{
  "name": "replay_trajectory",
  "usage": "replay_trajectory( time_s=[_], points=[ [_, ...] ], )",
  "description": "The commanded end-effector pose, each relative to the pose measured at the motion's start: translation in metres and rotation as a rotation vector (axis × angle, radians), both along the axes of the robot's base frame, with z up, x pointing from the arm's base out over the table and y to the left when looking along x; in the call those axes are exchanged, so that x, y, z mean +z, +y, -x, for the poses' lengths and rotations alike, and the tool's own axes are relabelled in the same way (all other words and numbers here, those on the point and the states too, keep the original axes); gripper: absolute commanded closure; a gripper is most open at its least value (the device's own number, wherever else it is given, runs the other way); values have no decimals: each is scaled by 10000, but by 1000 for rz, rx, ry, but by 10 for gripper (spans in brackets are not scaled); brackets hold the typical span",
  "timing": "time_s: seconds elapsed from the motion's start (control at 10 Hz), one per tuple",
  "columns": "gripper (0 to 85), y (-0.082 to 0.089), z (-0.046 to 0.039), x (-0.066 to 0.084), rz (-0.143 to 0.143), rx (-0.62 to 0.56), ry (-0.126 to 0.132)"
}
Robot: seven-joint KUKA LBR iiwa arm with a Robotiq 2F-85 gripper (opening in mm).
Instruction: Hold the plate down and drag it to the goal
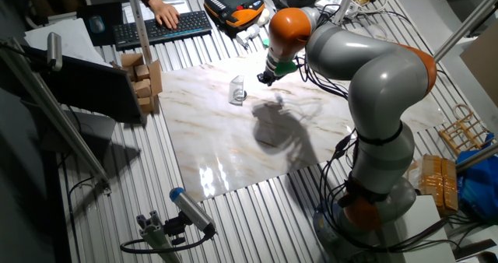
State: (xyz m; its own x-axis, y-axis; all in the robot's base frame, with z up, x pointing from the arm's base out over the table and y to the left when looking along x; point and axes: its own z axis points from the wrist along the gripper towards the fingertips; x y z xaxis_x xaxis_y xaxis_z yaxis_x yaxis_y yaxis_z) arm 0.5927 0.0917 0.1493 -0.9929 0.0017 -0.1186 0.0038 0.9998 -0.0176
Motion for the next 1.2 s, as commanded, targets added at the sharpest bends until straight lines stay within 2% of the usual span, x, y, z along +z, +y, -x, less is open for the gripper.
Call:
replay_trajectory(
  time_s=[0.0, 1.1],
  points=[
    [850, -1, 0, 0, 0, -2, -3],
    [850, 7, 21, 43, 1, -5, -1]
  ],
)
